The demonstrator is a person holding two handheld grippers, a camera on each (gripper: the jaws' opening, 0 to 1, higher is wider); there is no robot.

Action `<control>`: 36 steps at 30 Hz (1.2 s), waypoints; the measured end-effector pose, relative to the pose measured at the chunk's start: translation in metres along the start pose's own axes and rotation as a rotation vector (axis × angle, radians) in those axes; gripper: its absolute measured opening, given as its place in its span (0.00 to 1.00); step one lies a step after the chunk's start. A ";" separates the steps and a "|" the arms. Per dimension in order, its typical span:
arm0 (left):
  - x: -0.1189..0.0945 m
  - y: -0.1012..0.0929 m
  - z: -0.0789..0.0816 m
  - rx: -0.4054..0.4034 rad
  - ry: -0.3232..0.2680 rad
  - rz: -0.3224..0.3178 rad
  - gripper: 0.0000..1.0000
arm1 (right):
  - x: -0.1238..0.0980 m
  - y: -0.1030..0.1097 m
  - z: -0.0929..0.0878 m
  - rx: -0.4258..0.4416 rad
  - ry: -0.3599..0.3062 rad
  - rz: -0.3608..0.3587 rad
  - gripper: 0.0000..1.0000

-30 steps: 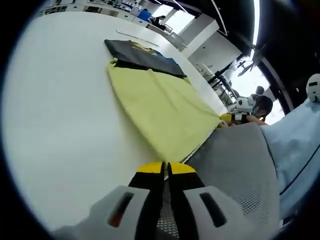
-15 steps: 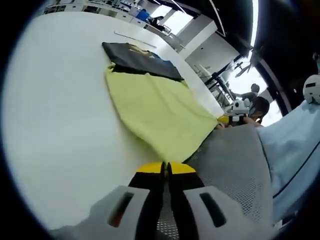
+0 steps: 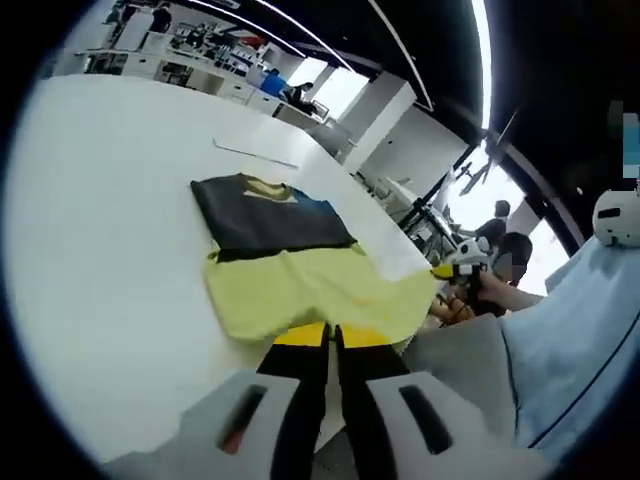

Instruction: Fold the garment on the visible template until the final outline fits inside the template.

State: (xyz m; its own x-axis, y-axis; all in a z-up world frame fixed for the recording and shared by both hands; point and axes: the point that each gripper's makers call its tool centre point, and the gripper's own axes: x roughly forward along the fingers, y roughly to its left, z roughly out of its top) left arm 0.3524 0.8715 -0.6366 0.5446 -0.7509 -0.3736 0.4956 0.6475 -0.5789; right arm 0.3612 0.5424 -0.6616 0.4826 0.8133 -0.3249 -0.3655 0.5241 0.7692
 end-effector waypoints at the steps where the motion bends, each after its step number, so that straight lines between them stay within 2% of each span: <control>1: 0.002 0.001 0.012 0.006 -0.035 -0.001 0.00 | 0.003 0.001 0.012 -0.001 -0.020 0.010 0.00; 4: 0.011 0.009 0.045 0.025 -0.096 0.011 0.00 | 0.009 0.001 0.038 -0.013 -0.055 0.021 0.00; 7: 0.022 0.018 0.068 0.022 -0.134 0.023 0.00 | 0.018 -0.003 0.064 -0.060 -0.078 0.011 0.00; 11: 0.038 0.040 0.099 0.014 -0.192 0.073 0.00 | 0.033 -0.006 0.099 -0.125 -0.099 -0.002 0.00; 14: 0.051 0.048 0.117 -0.002 -0.222 0.074 0.00 | 0.046 -0.009 0.122 -0.129 -0.120 0.000 0.00; 19: 0.068 0.071 0.142 -0.012 -0.260 0.120 0.00 | 0.070 -0.019 0.157 -0.142 -0.150 -0.010 0.00; 24: 0.083 0.096 0.156 -0.025 -0.268 0.168 0.00 | 0.090 -0.034 0.186 -0.150 -0.160 -0.039 0.00; 28: 0.096 0.118 0.161 -0.044 -0.268 0.205 0.00 | 0.106 -0.048 0.204 -0.155 -0.153 -0.061 0.00; 36: 0.113 0.152 0.161 -0.099 -0.273 0.253 0.00 | 0.140 -0.074 0.217 -0.156 -0.127 -0.099 0.00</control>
State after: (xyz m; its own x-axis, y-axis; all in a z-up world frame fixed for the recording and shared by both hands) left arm 0.5977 0.9062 -0.6500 0.8083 -0.4977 -0.3146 0.2619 0.7825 -0.5649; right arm 0.6286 0.5622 -0.6448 0.6149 0.7229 -0.3153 -0.4250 0.6405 0.6396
